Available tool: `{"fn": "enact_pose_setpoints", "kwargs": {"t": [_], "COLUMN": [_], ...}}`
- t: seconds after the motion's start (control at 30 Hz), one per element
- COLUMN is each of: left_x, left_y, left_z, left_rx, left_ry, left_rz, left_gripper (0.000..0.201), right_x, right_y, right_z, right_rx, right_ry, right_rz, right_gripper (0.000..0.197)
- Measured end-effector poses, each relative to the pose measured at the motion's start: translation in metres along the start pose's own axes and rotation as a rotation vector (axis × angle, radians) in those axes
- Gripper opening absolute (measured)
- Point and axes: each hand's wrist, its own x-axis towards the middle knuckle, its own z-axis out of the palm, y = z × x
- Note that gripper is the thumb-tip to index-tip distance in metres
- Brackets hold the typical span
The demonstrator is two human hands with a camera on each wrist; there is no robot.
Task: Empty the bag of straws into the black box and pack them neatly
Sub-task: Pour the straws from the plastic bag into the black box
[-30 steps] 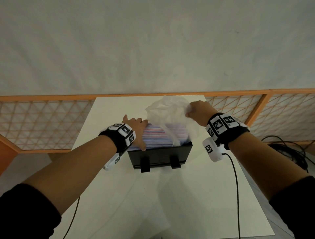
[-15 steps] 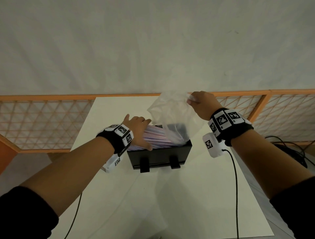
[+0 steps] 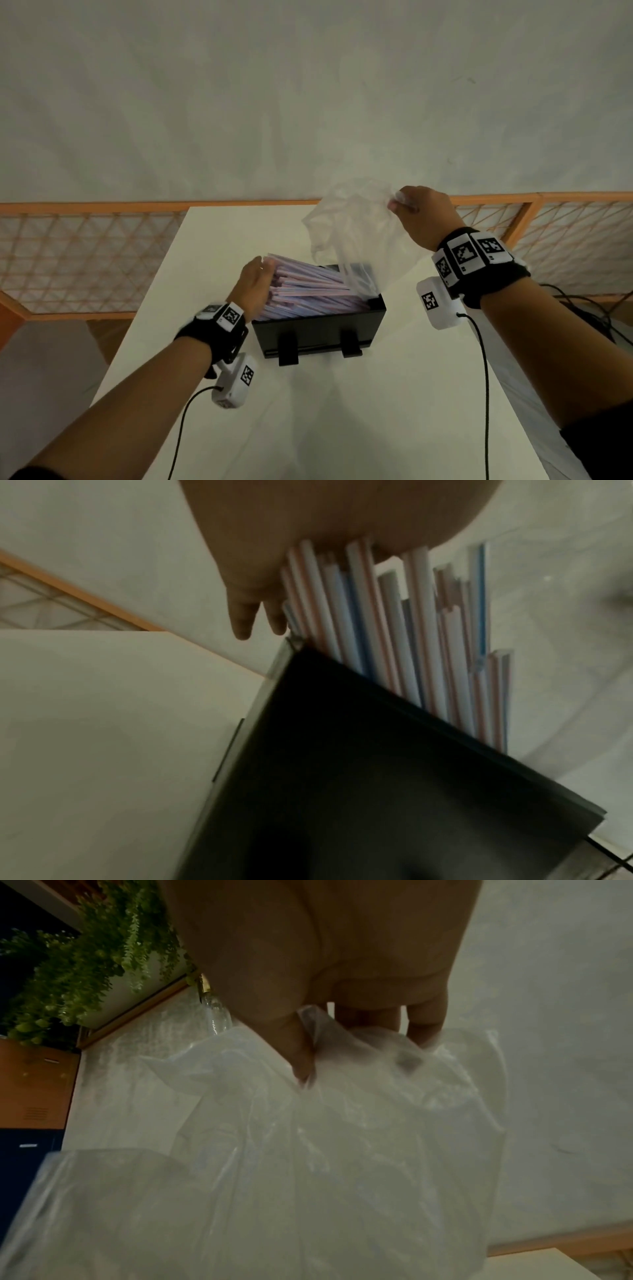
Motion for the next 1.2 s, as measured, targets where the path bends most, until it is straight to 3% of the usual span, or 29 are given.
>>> {"fn": "enact_pose_setpoints", "kwargs": {"t": [0.1,0.2,0.33,0.47,0.5,0.57,0.63,0.67,0.77,0.87,0.93,0.97,1.0,1.07,1.13,1.2], "left_x": [0.013,0.009,-0.002,-0.002,0.000,0.009,0.018,0.020,0.029,0.035,0.026,0.020,0.014,0.000,-0.010,-0.013], "left_y": [0.001,0.026,0.074,0.107,0.110,0.107,0.099,0.096,0.078,0.068,0.075,0.081,0.087,0.099,0.104,0.106], "left_z": [-0.006,-0.007,0.003,0.019,0.021,0.023,0.021,0.019,0.006,0.000,-0.001,0.000,0.002,0.004,0.004,0.004], "left_rx": [0.205,0.431,0.354,0.220,0.226,0.295,0.244,0.151,0.023,0.068,-0.122,-0.225,-0.308,-0.294,-0.168,-0.137], "left_ry": [0.015,0.122,0.073,-0.011,-0.045,-0.039,0.024,0.040,0.094,0.195,0.127,0.082,0.033,-0.053,-0.160,-0.214], "left_rz": [-0.024,0.235,0.463,0.470,0.431,0.353,0.288,0.256,0.199,0.125,0.159,0.173,0.180,0.181,0.190,0.155], "left_gripper": [0.072,0.077,0.108,0.127,0.120,0.083,0.046,0.039,0.030,0.025,0.011,0.021,0.025,0.009,0.030,0.039], "right_x": [0.003,0.003,0.003,0.008,0.009,0.008,0.004,0.002,-0.007,-0.016,-0.023,-0.025,-0.025,-0.022,-0.018,-0.013], "right_y": [0.002,0.003,-0.003,-0.021,-0.027,-0.035,-0.035,-0.032,-0.022,-0.020,-0.024,-0.029,-0.034,-0.045,-0.062,-0.076], "right_z": [-0.008,-0.010,-0.005,0.000,0.001,0.004,0.008,0.010,0.017,0.031,0.039,0.043,0.046,0.050,0.052,0.055], "right_rx": [-0.007,0.022,-0.002,-0.013,-0.020,-0.065,-0.084,-0.094,-0.087,0.067,0.166,0.193,0.188,0.103,0.040,0.048], "right_ry": [0.024,0.038,-0.002,-0.034,-0.049,-0.075,-0.026,0.038,0.073,-0.155,-0.285,-0.326,-0.355,-0.390,-0.341,-0.258], "right_rz": [0.020,0.055,0.007,-0.138,-0.171,-0.225,-0.220,-0.201,-0.065,0.059,0.095,0.101,0.089,0.036,-0.053,-0.142], "right_gripper": [0.046,0.044,0.043,0.039,0.029,0.014,0.029,0.040,0.081,0.120,0.134,0.135,0.128,0.086,0.039,0.022]}}
